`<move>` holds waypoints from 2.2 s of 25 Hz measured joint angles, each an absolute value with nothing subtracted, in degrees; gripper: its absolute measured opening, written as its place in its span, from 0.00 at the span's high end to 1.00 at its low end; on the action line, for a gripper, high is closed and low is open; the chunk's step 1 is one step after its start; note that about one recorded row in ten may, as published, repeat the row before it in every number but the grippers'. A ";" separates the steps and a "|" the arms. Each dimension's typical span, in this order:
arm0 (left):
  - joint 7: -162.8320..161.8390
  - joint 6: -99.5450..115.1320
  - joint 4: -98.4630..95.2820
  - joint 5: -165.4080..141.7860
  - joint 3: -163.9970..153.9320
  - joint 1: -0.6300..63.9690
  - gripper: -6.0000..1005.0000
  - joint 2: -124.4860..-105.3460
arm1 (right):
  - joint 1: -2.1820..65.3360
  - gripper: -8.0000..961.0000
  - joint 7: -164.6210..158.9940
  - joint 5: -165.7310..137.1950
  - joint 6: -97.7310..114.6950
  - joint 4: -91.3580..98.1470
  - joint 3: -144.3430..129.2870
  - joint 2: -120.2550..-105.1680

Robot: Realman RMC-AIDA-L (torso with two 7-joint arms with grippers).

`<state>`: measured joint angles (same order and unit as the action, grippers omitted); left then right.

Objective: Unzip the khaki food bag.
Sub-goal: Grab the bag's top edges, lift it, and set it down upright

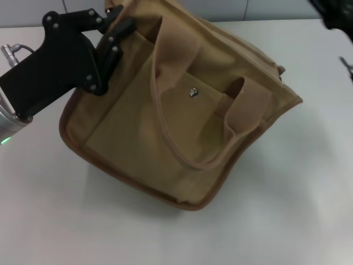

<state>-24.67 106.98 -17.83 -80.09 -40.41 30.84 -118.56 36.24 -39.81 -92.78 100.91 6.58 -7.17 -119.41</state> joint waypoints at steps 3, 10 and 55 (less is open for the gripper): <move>-24.41 107.06 -17.84 -80.09 -41.35 30.85 0.90 -118.56 | 39.03 0.13 -40.30 -92.78 99.64 5.57 -10.18 -119.48; -24.21 107.07 -17.85 -80.10 -42.57 30.85 0.90 -118.62 | 43.35 0.13 -39.75 -92.75 96.88 2.22 -14.17 -119.70; -23.80 106.89 -25.16 -80.18 -50.55 31.33 0.89 -118.51 | 37.26 0.13 -62.00 -82.35 94.75 23.03 -40.55 -119.66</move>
<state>-23.80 106.89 -25.16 -80.18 -50.55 31.33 -118.51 37.26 -62.00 -82.35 94.75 23.03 -40.55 -119.66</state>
